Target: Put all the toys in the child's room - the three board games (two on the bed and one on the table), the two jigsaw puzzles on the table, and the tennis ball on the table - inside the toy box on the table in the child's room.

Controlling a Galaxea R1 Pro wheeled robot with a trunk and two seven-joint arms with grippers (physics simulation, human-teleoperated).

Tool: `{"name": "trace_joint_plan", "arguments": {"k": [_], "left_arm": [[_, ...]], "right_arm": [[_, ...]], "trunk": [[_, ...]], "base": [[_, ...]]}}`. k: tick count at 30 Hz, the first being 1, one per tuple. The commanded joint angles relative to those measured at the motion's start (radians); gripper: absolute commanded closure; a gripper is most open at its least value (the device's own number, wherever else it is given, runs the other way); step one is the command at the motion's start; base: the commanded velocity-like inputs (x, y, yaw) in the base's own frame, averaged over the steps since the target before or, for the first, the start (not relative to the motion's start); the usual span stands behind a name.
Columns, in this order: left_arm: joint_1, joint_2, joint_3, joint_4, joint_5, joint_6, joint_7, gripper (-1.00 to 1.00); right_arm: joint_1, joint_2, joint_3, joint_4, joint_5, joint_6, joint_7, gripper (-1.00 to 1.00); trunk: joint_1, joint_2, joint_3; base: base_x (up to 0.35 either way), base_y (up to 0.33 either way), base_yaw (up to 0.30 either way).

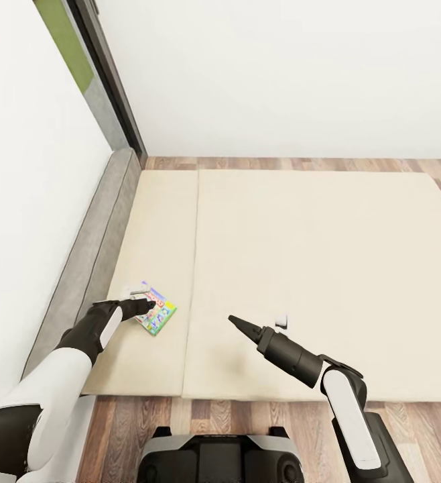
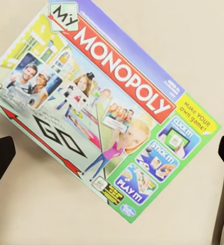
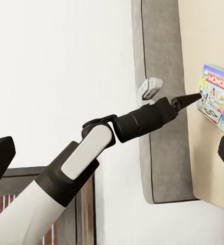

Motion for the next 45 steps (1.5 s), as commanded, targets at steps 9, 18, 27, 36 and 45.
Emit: {"name": "trace_joint_plan", "arguments": {"k": [9,18,27,36,45], "left_arm": [[0.000,0.002,0.002,-0.003,0.010,-0.004,-0.003,-1.00],[0.000,0.002,-0.002,-0.003,0.010,-0.006,-0.004,-1.00],[0.000,0.002,-0.002,-0.004,0.010,-0.006,-0.004,-1.00],[0.000,0.004,-0.001,-0.004,0.011,-0.006,-0.004,-1.00],[0.000,0.004,-0.003,-0.004,0.012,-0.007,-0.004,-1.00]], "right_arm": [[0.000,0.001,-0.001,0.000,-0.001,0.005,0.001,-1.00],[0.000,0.001,-0.001,0.000,-0.001,0.005,0.001,-1.00],[-0.001,0.001,-0.001,0.000,-0.001,0.005,0.001,-1.00],[0.000,0.001,-0.001,0.000,-0.001,0.005,0.001,-1.00],[0.000,0.001,-0.001,0.000,-0.001,0.005,0.001,-1.00]], "trunk": [[0.000,-0.002,-0.015],[0.000,-0.002,-0.030],[0.000,-0.002,-0.044],[0.000,-0.002,-0.057],[0.000,-0.002,-0.067]], "base": [[0.000,0.000,0.000],[0.000,0.000,0.000],[0.000,0.000,0.000],[0.000,0.000,0.000],[0.000,0.015,0.000]]}}
